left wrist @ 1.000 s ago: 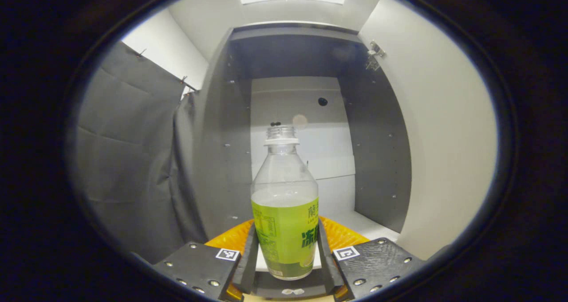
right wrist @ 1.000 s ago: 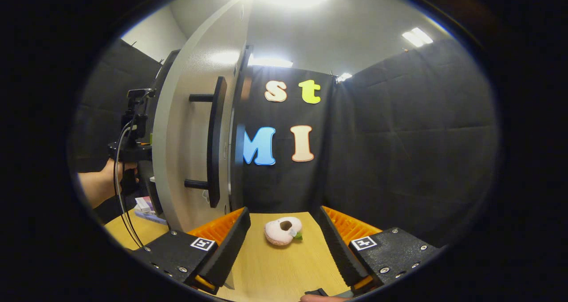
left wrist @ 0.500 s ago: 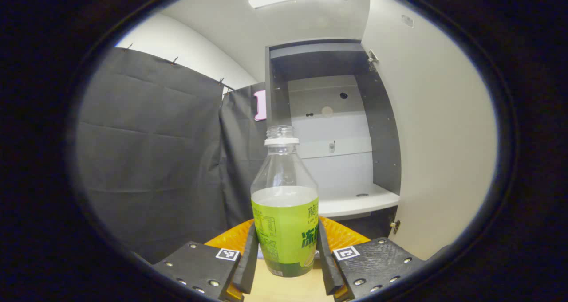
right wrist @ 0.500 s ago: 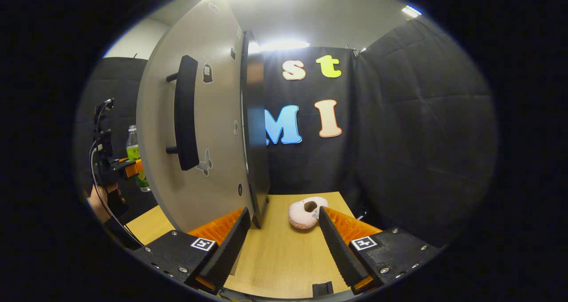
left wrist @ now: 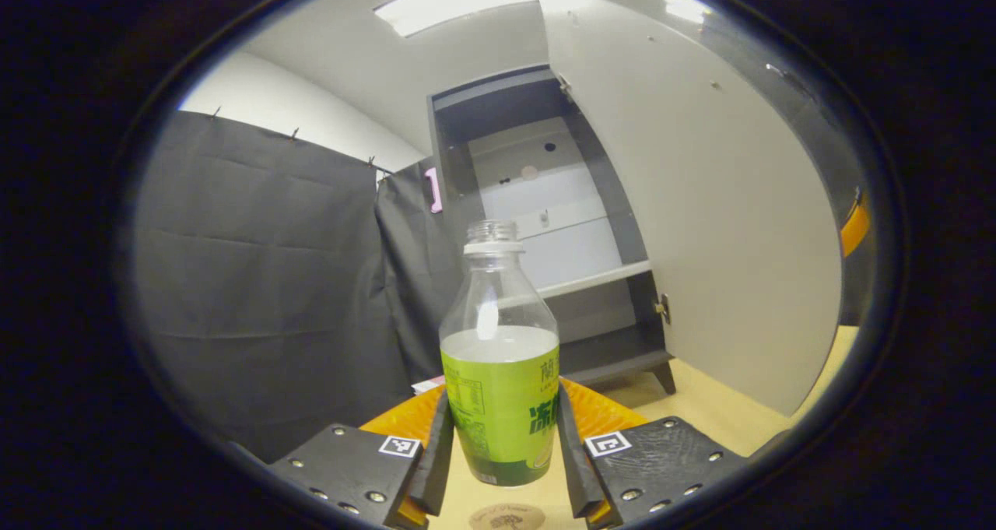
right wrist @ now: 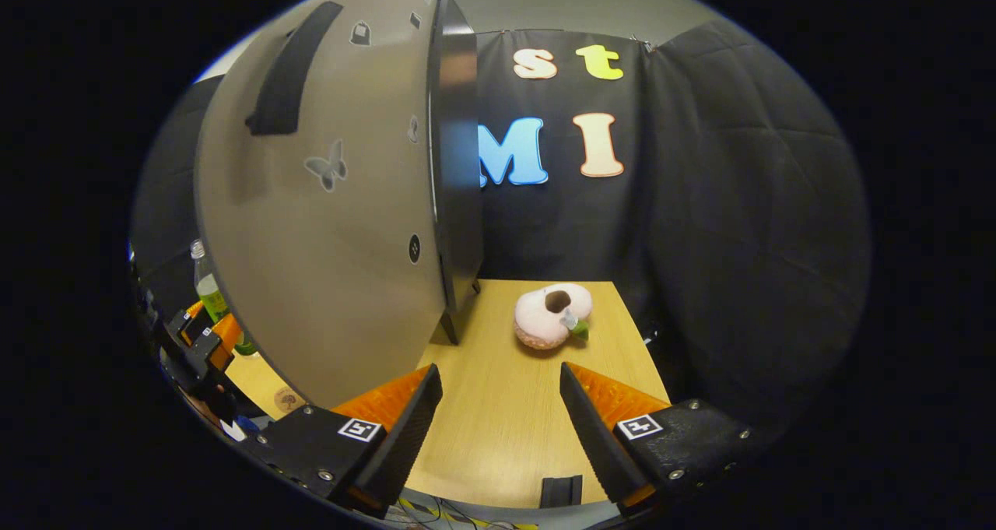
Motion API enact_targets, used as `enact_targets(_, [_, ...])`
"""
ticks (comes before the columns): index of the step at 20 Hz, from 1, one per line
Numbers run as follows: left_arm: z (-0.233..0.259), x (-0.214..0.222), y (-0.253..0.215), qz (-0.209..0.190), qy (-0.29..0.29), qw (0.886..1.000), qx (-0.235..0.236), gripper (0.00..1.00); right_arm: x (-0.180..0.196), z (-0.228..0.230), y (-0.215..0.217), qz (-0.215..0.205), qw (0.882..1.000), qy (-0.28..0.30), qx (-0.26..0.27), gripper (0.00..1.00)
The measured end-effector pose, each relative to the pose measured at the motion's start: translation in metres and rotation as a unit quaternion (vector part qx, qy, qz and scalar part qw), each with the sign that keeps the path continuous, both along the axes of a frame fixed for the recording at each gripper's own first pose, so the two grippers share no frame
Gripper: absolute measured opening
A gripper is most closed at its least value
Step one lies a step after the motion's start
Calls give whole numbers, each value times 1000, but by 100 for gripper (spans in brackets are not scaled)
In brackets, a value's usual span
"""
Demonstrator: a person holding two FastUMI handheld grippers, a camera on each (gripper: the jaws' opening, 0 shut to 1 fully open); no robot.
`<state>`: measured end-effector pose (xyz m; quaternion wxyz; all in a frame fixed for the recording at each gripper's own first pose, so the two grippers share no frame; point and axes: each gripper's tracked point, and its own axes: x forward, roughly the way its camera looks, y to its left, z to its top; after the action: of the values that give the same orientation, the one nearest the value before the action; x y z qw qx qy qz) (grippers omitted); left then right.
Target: Open the cabinet door with the right hand, grasp the bottle in the cabinet with the left hand and place it on the coaster, then close the cabinet door with the right hand.
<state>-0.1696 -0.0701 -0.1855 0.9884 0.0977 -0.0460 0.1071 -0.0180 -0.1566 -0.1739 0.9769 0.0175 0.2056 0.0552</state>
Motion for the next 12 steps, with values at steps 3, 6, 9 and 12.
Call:
enact_targets(3, [-56, 5, 17, 12, -1, 1000, -14, 61, 3, -45, 3, 17, 998, 40, -47, 94])
enact_targets(6, [-87, 10, 42, 20, -5, 999, -29, 61, -11, -96, -1, 35, 991, 104, -80, 94])
enact_targets(9, [-125, 2, 48, 29, 0, 999, -44, 61, -19, -110, 2, 36, 987, 123, -93, 95])
enact_targets(12, [-143, -12, 44, 31, 8, 999, -44, 62, -23, -118, 15, 54, 984, 129, -106, 95])
